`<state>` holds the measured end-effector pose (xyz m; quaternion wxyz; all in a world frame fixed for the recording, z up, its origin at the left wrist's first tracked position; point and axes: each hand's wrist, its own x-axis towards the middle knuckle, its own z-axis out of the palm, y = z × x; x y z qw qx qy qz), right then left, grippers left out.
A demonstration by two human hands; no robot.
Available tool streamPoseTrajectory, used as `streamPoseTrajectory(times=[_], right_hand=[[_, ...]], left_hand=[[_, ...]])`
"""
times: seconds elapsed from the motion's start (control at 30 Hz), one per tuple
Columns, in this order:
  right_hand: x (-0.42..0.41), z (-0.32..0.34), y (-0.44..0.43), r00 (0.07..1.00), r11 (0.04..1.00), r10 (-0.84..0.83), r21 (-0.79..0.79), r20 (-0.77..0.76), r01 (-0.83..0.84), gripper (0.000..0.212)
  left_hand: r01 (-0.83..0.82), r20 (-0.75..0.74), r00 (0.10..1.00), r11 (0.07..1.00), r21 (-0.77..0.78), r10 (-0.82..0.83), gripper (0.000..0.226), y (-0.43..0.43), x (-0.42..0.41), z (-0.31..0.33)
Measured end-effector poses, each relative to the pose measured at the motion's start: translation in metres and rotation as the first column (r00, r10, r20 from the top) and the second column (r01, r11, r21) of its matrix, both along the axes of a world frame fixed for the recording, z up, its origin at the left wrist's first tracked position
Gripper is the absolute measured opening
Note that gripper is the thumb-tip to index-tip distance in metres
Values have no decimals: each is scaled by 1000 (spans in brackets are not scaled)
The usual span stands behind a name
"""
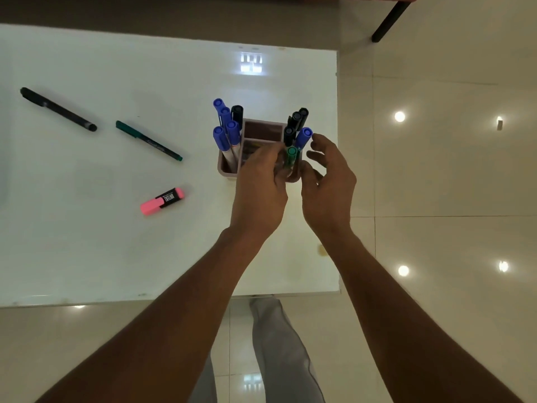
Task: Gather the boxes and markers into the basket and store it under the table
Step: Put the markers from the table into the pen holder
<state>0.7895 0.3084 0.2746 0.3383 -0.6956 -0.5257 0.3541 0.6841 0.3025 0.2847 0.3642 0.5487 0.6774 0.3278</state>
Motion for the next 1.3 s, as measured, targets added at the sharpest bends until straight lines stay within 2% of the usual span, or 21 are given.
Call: streamPoseTrajectory(times=[0.1, 0.27, 0.37, 0.47, 0.53, 0.7, 0.8, 0.9, 0.97, 1.03, 1.17, 1.3], right_hand=[[1, -3, -3, 1000, 1000, 2, -25, 22, -2, 44], [-6, -4, -13, 999, 998, -17, -68, 40, 20, 39], [-13, -4, -22, 994, 990, -76, -115, 82, 85, 36], [-24, -4, -36, 977, 972, -171, -142, 129, 189, 24], [-38, -4, -48, 979, 969, -176, -159, 106, 191, 14], [-93, -8, -64, 999, 978, 14, -207, -52, -24, 10], [-133, -15, -55, 984, 967, 166, -182, -67, -176, 13], [-175, -25, -33, 970, 959, 236, -147, -63, -243, 17], [-205, -32, -15, 966, 958, 256, -128, -27, -257, 19], [-229, -40, 5, 955, 954, 289, -110, 71, -280, 23], [-253, -56, 38, 882, 923, 373, -216, 289, -320, 37], [-264, -77, 49, 805, 901, 420, -296, 418, -317, 30]], left_hand=[[-26, -22, 999, 1000, 18, 26, 31, 2, -1, -1], [33, -8, 999, 999, -2, -33, 26, 0, 0, -7], [-22, -51, 998, 1000, 15, 23, 26, -6, -4, -12], [-48, -81, 995, 998, 27, 50, 19, -19, -12, -15], [-30, -84, 996, 999, 26, 32, 16, -32, -22, -18], [-120, -109, 986, 992, 49, 125, 20, -52, -78, -29], [-202, -146, 967, 978, 51, 207, 21, -51, -123, -35], [-287, -150, 944, 956, 61, 293, 21, -41, -173, -45], [-341, -161, 922, 935, 93, 352, 17, -31, -209, -53], [-408, -188, 891, 910, 73, 414, 15, -20, -244, -63], [-532, -220, 832, 845, -57, 509, 20, 13, -291, -77], [-652, -211, 758, 723, -228, 617, 38, 50, -320, -88]])
